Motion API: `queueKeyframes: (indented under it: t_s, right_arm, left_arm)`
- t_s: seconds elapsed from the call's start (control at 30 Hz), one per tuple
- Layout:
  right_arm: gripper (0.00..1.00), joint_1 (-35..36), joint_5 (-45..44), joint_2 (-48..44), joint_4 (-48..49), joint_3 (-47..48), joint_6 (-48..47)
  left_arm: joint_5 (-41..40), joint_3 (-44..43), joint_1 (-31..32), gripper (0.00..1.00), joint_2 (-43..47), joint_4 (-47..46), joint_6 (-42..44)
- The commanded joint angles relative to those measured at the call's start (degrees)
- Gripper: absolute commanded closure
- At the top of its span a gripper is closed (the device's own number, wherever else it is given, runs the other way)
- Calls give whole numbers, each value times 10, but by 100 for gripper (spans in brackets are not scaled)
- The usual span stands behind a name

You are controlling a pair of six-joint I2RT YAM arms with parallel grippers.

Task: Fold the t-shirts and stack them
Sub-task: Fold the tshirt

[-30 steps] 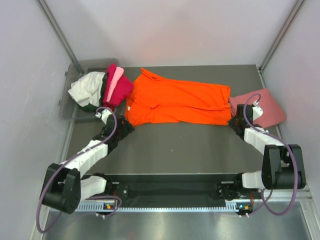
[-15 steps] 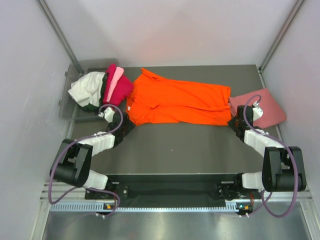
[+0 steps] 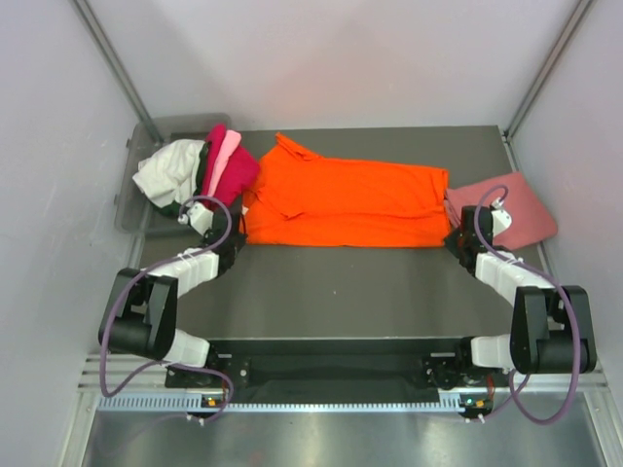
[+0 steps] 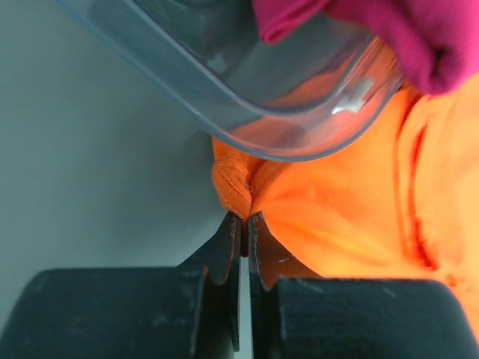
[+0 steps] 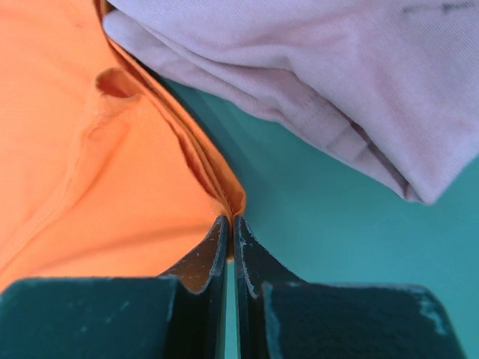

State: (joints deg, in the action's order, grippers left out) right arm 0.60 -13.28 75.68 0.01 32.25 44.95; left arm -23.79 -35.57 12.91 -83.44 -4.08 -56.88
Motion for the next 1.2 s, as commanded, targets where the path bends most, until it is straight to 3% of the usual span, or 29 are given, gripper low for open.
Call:
queueKeyframes:
  t_s: [0.0, 0.23, 0.43, 0.6, 0.87, 1.03, 1.07, 1.1, 1.13, 1.17]
  right_arm:
    - [100, -2, -25, -31, -33, 28, -14]
    - [100, -2, -10, -56, -110, 98, -20]
    - [100, -2, -16, -107, -167, 87, -27]
    - [100, -2, 2, -137, -198, 36, -25]
    - [100, -1, -25, -255, -270, -44, 0]
    - [89, -2, -17, -365, -319, -59, 4]
    - [85, -2, -12, -410, -317, -60, 1]
    - [75, -2, -12, -430, -319, -59, 0]
    - [49, -2, -7, -447, -317, -54, -7]
    - [41, -2, -5, -465, -317, -48, -13]
  left_arm:
    - [-30, -13, -13, 100, 59, 36, 18]
    - [-9, -49, -22, 100, 130, 122, 29]
    - [-1, -42, -25, 100, 179, 199, 16]
    - [25, -4, -26, 100, 220, 267, 10]
    - [73, 121, -25, 100, 375, 327, -2]
    - [155, 187, -24, 99, 504, 339, -12]
    - [158, 188, -24, 95, 520, 357, -18]
    - [151, 185, -24, 74, 533, 376, -22]
    - [142, 172, -24, 53, 549, 393, -24]
    - [129, 162, -24, 33, 552, 425, -24]
